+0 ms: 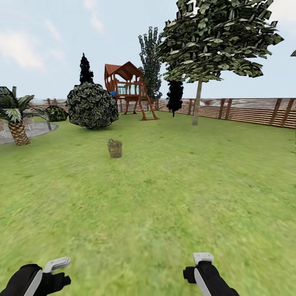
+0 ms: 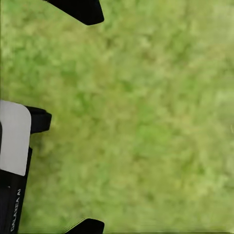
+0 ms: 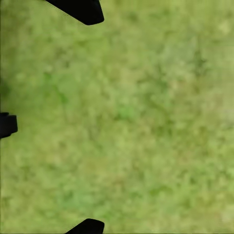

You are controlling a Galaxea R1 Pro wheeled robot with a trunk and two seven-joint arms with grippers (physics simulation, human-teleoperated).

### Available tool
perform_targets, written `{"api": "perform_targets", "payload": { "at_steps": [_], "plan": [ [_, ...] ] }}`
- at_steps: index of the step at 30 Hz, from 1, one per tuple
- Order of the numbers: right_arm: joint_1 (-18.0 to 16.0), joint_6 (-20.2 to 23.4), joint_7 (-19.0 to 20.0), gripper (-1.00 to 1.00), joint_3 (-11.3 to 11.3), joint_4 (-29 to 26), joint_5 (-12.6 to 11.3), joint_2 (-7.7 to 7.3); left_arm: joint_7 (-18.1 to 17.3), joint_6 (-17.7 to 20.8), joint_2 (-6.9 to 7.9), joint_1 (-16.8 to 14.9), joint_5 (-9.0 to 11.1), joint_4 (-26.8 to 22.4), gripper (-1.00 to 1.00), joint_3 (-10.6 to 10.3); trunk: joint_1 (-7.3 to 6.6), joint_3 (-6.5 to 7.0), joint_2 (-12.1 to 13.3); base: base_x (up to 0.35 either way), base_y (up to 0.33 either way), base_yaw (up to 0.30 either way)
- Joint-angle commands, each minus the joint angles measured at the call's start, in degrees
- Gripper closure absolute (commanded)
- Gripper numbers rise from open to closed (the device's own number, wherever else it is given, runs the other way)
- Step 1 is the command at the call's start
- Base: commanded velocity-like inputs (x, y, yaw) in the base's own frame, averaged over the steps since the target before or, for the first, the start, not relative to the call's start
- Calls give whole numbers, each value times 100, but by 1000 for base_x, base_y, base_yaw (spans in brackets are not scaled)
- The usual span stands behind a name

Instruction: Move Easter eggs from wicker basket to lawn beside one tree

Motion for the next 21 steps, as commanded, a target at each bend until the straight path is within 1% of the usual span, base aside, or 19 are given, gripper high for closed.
{"api": "perform_targets", "payload": {
  "at_steps": [1,4,6,15,19,21],
  "plan": [
    [-4,16,-54,-100,16,-2,-60,-3,-34,26,1,-3,-20,-5,-100,10,3,-7,-3,337,0,-213],
    [-4,16,-54,-100,16,-1,-60,-3,-34,27,7,-3,-20,-5,-100,10,3,-7,-3,337,0,-216],
    [-4,16,-54,-100,16,0,-60,-3,-34,27,14,-3,-22,-5,-100,10,3,-7,-3,337,0,-83],
    [-4,16,-54,-100,32,3,-60,4,-40,27,29,-3,-20,-12,-100,22,3,-7,-3,337,0,-11],
    [-4,16,-54,-100,26,2,-60,6,-43,27,34,-3,-16,-13,-100,144,3,-7,-3,338,0,0],
    [-4,16,-54,-100,30,4,-58,6,-47,27,34,-3,-16,-13,-100,163,3,-7,-3,337,0,0]
  ]
}}
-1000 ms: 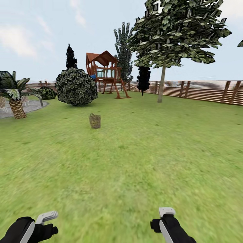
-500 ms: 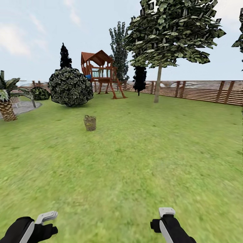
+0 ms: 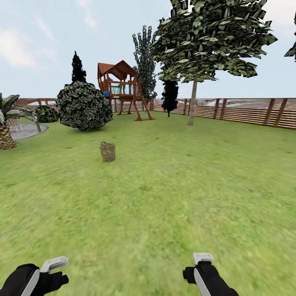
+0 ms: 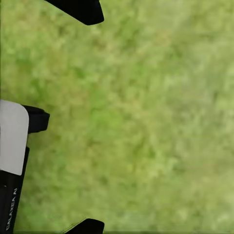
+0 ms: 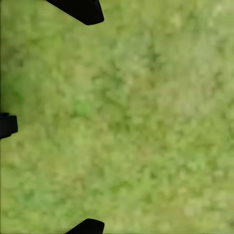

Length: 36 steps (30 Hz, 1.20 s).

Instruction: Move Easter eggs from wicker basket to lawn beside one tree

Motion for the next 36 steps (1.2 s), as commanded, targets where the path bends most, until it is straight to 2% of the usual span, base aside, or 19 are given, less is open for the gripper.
{"api": "perform_targets", "payload": {
  "at_steps": [1,36],
  "plan": [
    [-3,17,-54,-100,18,-8,-61,-3,-37,26,-1,-3,-21,-4,-100,15,4,-7,-4,338,0,0],
    [-3,17,-45,-100,12,-10,-62,-3,-40,26,-1,-3,-27,-57,-100,102,4,-7,-4,337,0,0]
  ]
}}
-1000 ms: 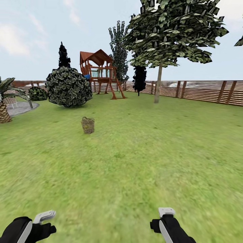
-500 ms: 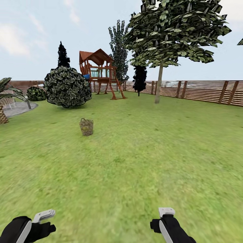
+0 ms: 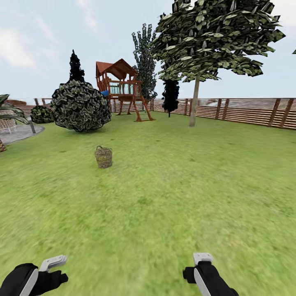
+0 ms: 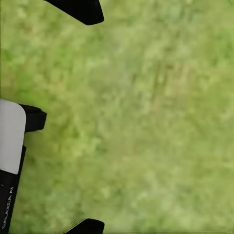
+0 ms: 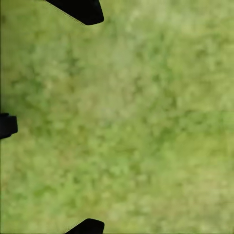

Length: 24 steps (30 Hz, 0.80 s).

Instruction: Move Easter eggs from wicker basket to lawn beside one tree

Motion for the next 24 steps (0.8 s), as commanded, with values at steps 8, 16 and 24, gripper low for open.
{"api": "perform_targets", "payload": {
  "at_steps": [8,16,24],
  "plan": [
    [-3,10,-61,-100,16,-7,-60,-3,-35,27,0,-4,-22,-4,-100,16,4,-11,-3,337,0,89],
    [-3,17,-57,-100,8,-8,-60,-3,-36,27,-1,-4,-24,-2,-100,15,4,-15,-3,337,0,71],
    [-3,17,-53,-100,18,-7,-60,-3,-28,26,-11,-4,-24,4,-100,13,4,-15,-3,337,0,2]
  ]
}}
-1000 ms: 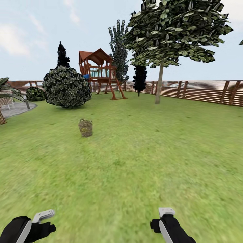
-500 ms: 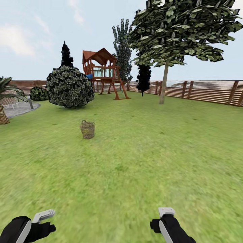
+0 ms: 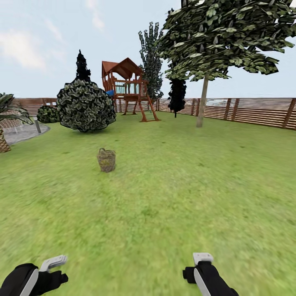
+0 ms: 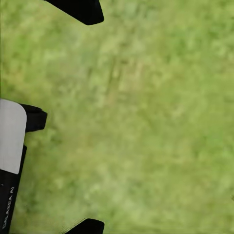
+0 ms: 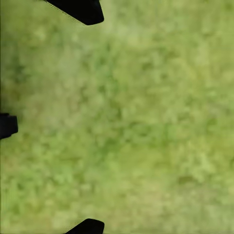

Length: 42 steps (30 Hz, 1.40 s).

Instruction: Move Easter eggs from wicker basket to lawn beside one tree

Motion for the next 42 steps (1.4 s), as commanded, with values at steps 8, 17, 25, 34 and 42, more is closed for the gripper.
{"api": "perform_targets", "payload": {
  "at_steps": [8,17,25,34,42],
  "plan": [
    [-3,17,-60,-100,22,-6,-60,5,-35,25,0,-4,-21,-4,-100,7,4,-7,-3,337,0,12],
    [-3,17,-62,-100,21,-6,-60,15,-35,26,-2,-4,-21,-4,-100,7,4,-7,-3,338,0,130],
    [-3,17,-62,-100,16,-6,-60,7,-35,26,-13,-4,-21,-4,-100,9,4,-7,-3,337,0,4],
    [-3,17,-62,-100,22,-2,-60,14,-35,25,-4,-4,-21,-5,-100,7,4,-2,-3,337,0,-66],
    [-3,17,-61,-100,22,-4,-60,15,-35,27,-5,-4,-21,-13,-100,15,4,3,-3,337,0,-55]
  ]
}}
